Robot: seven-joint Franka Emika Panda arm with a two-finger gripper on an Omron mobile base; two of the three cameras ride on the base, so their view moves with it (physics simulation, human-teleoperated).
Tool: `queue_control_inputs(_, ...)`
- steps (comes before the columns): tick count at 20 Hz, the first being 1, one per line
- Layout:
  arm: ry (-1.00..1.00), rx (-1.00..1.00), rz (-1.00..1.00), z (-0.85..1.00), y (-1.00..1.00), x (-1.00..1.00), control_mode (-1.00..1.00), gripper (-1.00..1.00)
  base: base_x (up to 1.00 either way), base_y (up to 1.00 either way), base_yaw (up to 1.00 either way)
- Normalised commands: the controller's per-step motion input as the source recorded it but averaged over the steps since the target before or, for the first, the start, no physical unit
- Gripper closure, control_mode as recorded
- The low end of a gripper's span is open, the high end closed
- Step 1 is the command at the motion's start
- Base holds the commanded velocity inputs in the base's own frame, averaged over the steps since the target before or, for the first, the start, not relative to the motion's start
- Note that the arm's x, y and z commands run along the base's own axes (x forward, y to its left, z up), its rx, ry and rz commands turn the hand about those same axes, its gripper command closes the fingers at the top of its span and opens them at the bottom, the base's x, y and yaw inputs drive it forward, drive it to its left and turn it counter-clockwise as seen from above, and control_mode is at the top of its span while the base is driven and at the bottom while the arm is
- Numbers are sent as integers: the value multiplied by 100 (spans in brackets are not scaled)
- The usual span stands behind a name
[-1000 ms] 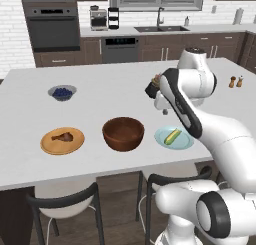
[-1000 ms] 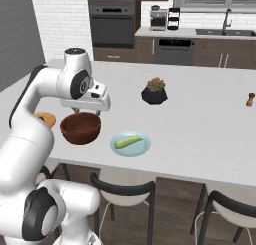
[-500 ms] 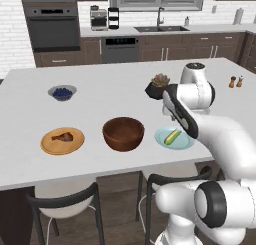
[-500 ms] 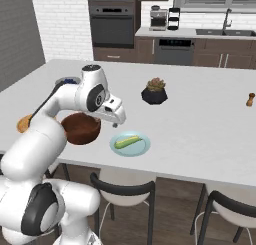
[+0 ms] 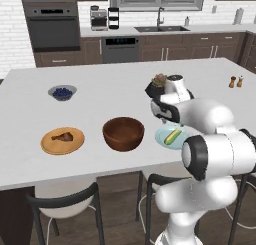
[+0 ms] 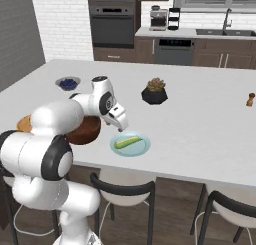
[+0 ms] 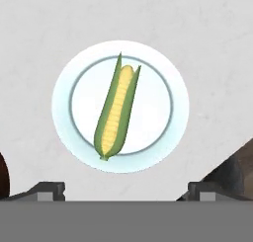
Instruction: Pick the chicken drumstick and corn from their plates and place them in the bowl. Then put the bowl in the fridge.
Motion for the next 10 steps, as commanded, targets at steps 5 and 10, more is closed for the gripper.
queue_control_inputs(5,10,6,-1,-43,-34,50,-100,-100,0,0,0)
queue_control_inputs(10,1,5,0,-54,-25,4,-100,-100,0,0,0)
